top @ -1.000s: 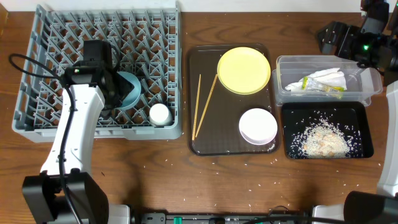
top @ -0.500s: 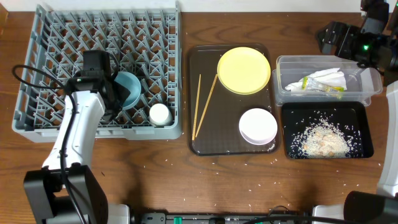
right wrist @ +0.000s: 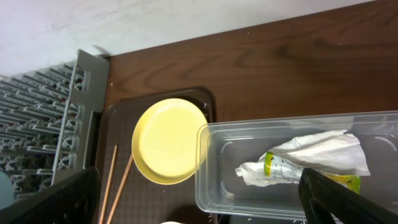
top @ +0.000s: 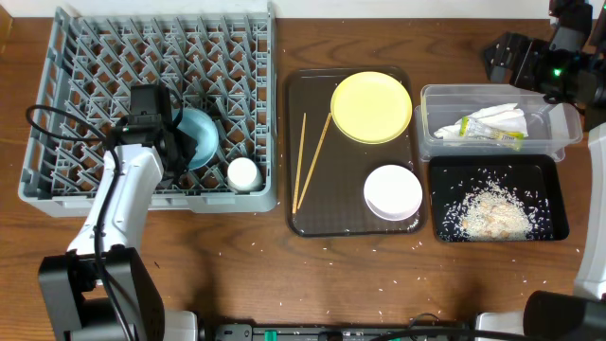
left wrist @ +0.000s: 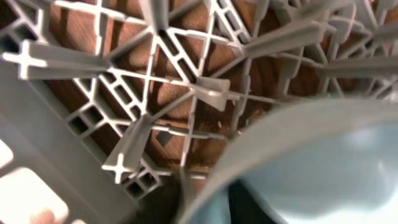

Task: Sort waste into correct bins and load items into the dishwasher
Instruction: 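Tilt the light-blue bowl upright in the rack and release it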

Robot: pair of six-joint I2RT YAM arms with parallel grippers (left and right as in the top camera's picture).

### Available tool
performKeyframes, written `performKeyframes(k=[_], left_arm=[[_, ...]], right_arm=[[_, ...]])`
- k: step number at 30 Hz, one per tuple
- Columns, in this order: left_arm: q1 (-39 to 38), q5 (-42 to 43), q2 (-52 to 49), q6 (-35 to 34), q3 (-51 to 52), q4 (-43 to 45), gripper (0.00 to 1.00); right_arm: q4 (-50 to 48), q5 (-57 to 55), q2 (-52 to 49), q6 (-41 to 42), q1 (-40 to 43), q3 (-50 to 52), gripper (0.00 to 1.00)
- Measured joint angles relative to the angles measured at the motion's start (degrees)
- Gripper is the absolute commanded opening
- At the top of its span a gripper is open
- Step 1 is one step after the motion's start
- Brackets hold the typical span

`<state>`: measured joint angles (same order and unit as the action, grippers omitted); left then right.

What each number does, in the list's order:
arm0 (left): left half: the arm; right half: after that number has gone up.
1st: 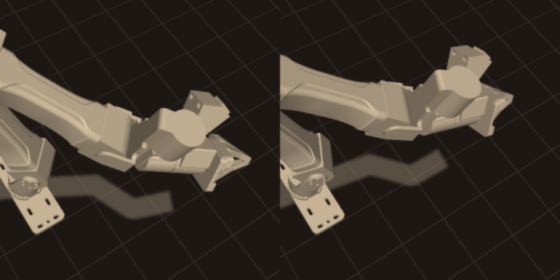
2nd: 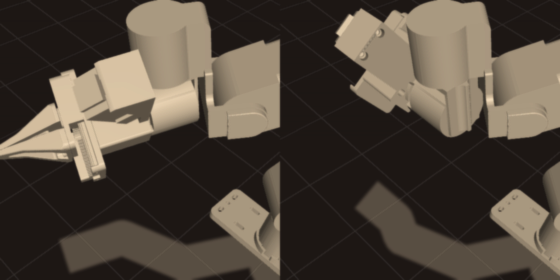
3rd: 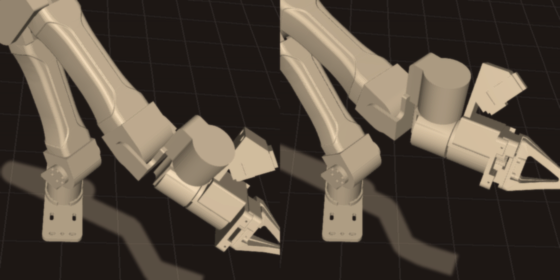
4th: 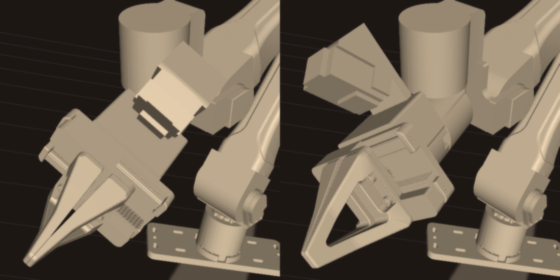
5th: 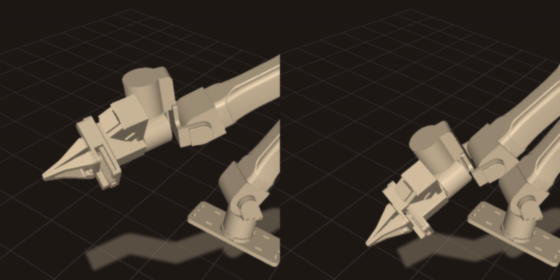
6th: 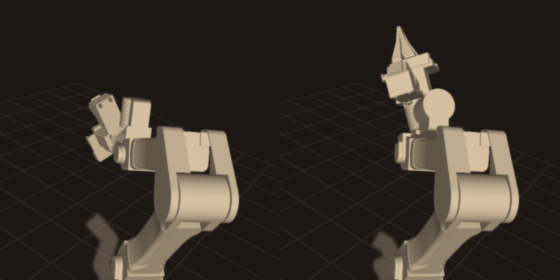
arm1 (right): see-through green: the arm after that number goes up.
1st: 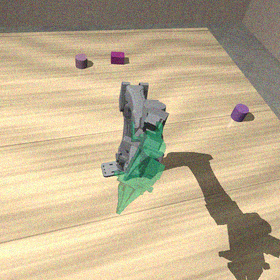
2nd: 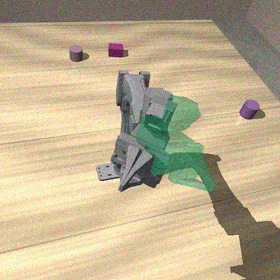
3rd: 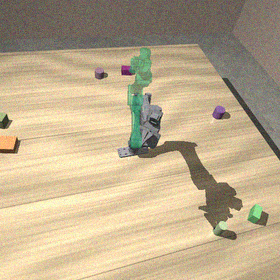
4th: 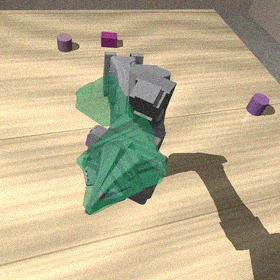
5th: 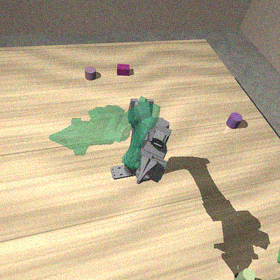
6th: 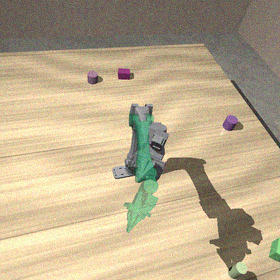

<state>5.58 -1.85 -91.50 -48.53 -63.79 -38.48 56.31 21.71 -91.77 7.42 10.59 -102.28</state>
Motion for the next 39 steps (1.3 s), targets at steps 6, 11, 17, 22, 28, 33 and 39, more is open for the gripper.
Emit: performKeyframes(k=[6, 11, 17, 22, 28, 33, 39], left_arm=[[0.0, 0.0, 0.6, 0.3, 0.0, 1.4, 0.08], [0.0, 0.0, 0.9, 3.3, 0.1, 3.5, 0.07], [-2.4, -4.3, 8.6, 11.3, 0.5, 6.6, 0.08], [-8.1, -16.3, 12.3, 16.5, 0.5, 7.1, 0.07], [-16.8, -36.8, 12.0, 20.7, 0.5, 8.0, 0.08], [-22.5, -54.1, 10.1, 25.3, 0.5, 11.3, 0.07], [-26.5, -67.4, 3.0, 34.2, 0.5, 19.2, 0.08]], right_arm=[[0.0, 0.0, 0.0, 0.0, 0.0, 0.0, 0.99], [0.0, 0.0, 0.0, 0.0, 0.0, 0.0, 0.99], [0.0, 0.0, 0.0, 0.0, 0.0, 0.0, 0.99], [0.0, 0.0, 0.0, 0.0, 0.0, 0.0, 0.99], [0.0, 0.0, 0.0, 0.0, 0.0, 0.0, 0.99], [0.0, 0.0, 0.0, 0.0, 0.0, 0.0, 0.99], [0.0, 0.0, 0.0, 0.0, 0.0, 0.0, 0.99]])
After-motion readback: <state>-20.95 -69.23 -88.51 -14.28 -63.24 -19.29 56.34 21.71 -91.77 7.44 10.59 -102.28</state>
